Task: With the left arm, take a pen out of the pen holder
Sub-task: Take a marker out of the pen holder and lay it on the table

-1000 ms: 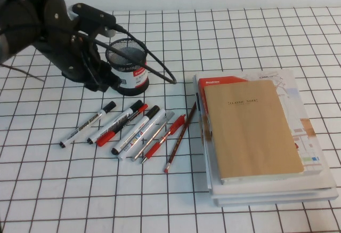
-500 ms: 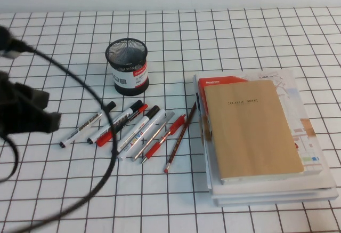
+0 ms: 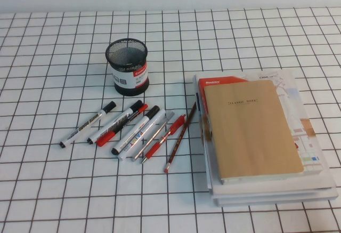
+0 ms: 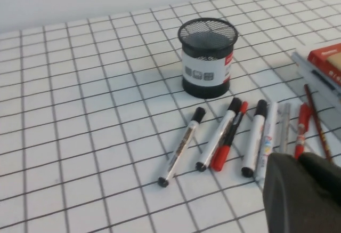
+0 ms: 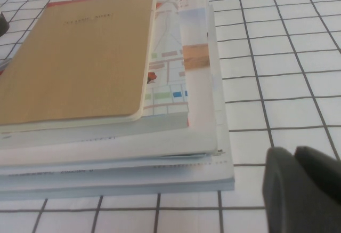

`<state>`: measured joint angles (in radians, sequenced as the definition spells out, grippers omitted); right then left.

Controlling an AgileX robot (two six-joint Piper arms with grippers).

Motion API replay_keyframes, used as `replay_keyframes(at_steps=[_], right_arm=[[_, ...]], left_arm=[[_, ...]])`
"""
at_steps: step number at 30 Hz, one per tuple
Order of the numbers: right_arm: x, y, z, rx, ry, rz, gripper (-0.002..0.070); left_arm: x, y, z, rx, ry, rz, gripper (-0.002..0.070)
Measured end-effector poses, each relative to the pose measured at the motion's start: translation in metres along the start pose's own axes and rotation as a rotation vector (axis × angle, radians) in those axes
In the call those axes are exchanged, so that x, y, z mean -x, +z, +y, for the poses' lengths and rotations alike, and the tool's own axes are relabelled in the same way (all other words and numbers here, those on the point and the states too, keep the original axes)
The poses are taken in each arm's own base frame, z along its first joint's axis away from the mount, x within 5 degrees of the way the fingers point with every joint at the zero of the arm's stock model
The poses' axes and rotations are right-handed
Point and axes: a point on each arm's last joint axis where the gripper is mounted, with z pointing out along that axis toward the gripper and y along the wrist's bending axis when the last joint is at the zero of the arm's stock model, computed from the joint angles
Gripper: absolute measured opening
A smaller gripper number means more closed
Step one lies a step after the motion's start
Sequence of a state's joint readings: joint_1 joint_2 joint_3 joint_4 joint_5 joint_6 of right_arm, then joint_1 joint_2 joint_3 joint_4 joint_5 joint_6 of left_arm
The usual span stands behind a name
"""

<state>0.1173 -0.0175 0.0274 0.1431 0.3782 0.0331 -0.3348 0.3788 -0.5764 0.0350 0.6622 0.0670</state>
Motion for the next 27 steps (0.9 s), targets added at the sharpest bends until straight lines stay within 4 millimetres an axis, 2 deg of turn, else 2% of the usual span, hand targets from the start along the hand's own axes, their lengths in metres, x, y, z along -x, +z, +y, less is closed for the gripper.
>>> replay_keyframes(at_steps=[4, 12, 15, 19, 22, 27], right_arm=[[0.000, 0.000, 0.000, 0.000, 0.000, 0.000, -0.0015], [0.000, 0.000, 0.000, 0.000, 0.000, 0.000, -0.0015], [0.000, 0.000, 0.000, 0.000, 0.000, 0.000, -0.0015], [0.000, 0.000, 0.000, 0.000, 0.000, 0.000, -0.0015], [0.000, 0.000, 0.000, 0.000, 0.000, 0.000, -0.0015], [0.000, 0.000, 0.000, 0.000, 0.000, 0.000, -0.0015]], left_arm=[[-0.008, -0.007, 0.002, 0.028, 0.032, 0.015, -0.0001], [-0.019, -0.006, 0.002, 0.026, 0.024, 0.097, -0.0002], [-0.023, 0.005, 0.001, 0.035, 0.039, 0.034, -0.0002], [-0.033, 0.021, -0.001, 0.049, 0.035, -0.162, -0.0002], [-0.046, 0.020, 0.000, 0.101, -0.006, -0.266, -0.0002], [-0.068, 0.016, 0.005, 0.224, -0.038, -0.332, -0.0002]])
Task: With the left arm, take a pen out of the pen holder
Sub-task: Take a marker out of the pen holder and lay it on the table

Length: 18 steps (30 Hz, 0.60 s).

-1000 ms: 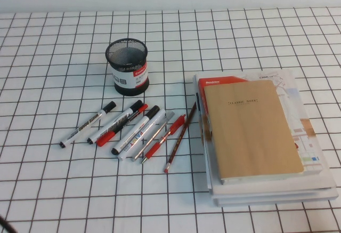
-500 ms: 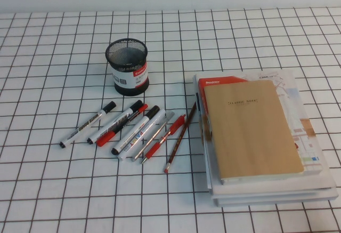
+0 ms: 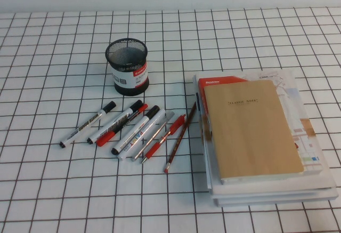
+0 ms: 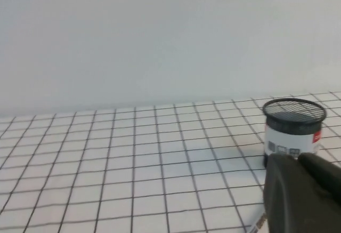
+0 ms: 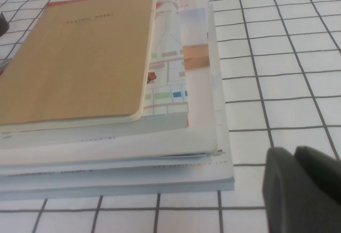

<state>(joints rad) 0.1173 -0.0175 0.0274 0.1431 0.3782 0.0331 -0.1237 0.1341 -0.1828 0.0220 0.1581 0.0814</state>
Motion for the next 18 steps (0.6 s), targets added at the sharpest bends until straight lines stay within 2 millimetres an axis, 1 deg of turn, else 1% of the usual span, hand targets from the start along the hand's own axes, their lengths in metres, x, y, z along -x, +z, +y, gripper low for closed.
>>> replay_keyframes(at_steps=[4, 12, 18], right_arm=[[0.000, 0.000, 0.000, 0.000, 0.000, 0.000, -0.0015], [0.000, 0.000, 0.000, 0.000, 0.000, 0.000, -0.0015], [0.000, 0.000, 0.000, 0.000, 0.000, 0.000, -0.0015]], left_arm=[[-0.019, -0.005, 0.000, 0.037, -0.043, -0.008, -0.0002], [-0.055, -0.002, -0.004, 0.034, -0.084, 0.032, -0.0003], [-0.058, -0.002, -0.004, 0.033, -0.091, 0.036, -0.0003]])
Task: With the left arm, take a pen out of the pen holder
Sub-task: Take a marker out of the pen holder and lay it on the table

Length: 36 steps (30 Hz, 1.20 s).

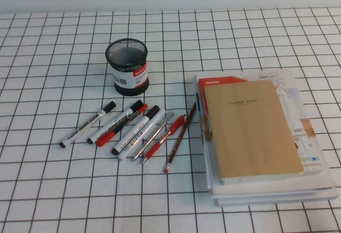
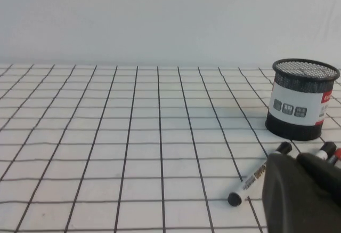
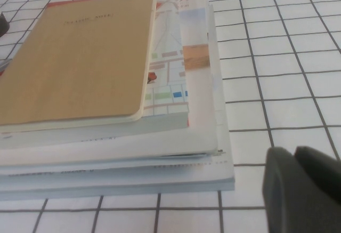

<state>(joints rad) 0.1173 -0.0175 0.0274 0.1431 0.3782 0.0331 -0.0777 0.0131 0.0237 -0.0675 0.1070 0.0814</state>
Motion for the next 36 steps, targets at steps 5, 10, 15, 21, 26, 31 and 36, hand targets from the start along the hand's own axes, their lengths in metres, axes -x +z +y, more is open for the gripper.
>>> replay_keyframes(at_steps=[5, 10, 15, 21, 26, 31, 36], right_arm=[[0.000, 0.000, 0.000, 0.000, 0.000, 0.000, -0.0015], [0.000, 0.000, 0.000, 0.000, 0.000, 0.000, -0.0015], [0.000, 0.000, 0.000, 0.000, 0.000, 0.000, -0.0015], [0.000, 0.000, 0.000, 0.000, 0.000, 0.000, -0.0015], [0.000, 0.000, 0.000, 0.000, 0.000, 0.000, -0.0015], [0.000, 0.000, 0.000, 0.000, 0.000, 0.000, -0.0015], [0.000, 0.000, 0.000, 0.000, 0.000, 0.000, -0.0015]], left_arm=[[-0.007, 0.000, -0.001, -0.006, 0.000, 0.074, -0.0003], [-0.015, -0.001, -0.001, -0.014, -0.002, 0.171, -0.0003], [-0.021, -0.003, -0.002, -0.018, 0.000, 0.233, -0.0003], [-0.022, -0.003, -0.002, -0.019, 0.002, 0.242, -0.0003], [-0.022, -0.003, -0.002, -0.019, 0.002, 0.247, -0.0002], [-0.022, -0.003, -0.002, -0.019, 0.002, 0.247, -0.0003], [-0.022, -0.003, -0.002, -0.019, 0.002, 0.247, -0.0003]])
